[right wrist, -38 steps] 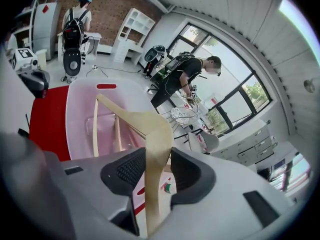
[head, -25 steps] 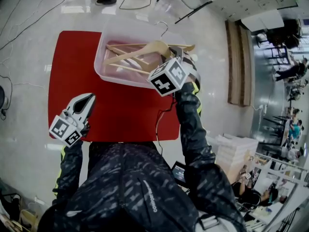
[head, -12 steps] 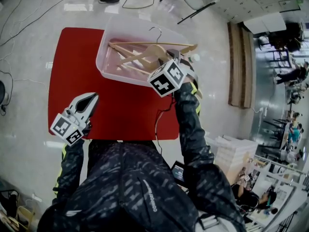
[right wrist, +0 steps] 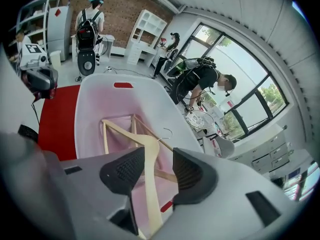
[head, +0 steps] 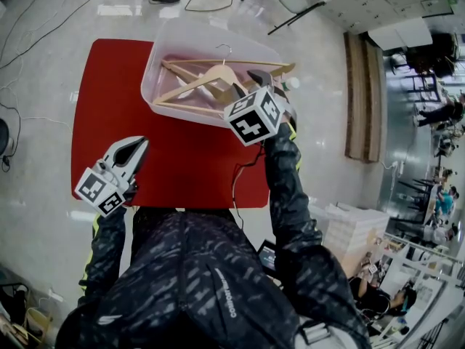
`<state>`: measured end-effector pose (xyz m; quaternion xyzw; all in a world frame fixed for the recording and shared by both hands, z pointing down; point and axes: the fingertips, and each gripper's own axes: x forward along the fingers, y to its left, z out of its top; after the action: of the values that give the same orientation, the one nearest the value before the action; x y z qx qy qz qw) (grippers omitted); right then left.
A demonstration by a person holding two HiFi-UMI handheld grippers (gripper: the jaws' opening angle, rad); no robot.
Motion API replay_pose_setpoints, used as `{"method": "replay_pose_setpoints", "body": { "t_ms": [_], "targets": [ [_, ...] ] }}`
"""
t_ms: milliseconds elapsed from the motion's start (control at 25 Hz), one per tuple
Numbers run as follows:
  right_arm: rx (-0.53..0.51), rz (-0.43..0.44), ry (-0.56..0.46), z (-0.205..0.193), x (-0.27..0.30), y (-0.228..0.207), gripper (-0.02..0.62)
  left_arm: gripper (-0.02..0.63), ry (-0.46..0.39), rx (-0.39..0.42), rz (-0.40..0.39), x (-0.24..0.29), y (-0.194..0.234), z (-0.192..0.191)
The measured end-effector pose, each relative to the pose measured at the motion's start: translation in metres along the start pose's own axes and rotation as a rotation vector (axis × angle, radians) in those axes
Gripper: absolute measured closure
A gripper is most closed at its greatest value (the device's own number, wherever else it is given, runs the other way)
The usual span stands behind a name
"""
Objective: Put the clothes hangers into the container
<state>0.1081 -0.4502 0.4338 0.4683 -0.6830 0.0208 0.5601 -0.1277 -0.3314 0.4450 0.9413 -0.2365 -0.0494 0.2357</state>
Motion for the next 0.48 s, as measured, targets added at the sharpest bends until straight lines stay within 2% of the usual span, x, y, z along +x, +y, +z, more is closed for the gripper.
{"method": "replay_pose_setpoints", "body": {
  "t_ms": [280,480],
  "targets": [
    [0.082,0.098,-0.092,0.0,-0.011,0.01,0.416,0.594,0.016,0.023,0.011,0.011,-0.013,-0.003],
    [0.219,0.214,-0.21,-0.001,-0.03,0.017,0.416,0.594,0.048,0.035,0.03,0.015,-0.032,-0.012]
  ]
}}
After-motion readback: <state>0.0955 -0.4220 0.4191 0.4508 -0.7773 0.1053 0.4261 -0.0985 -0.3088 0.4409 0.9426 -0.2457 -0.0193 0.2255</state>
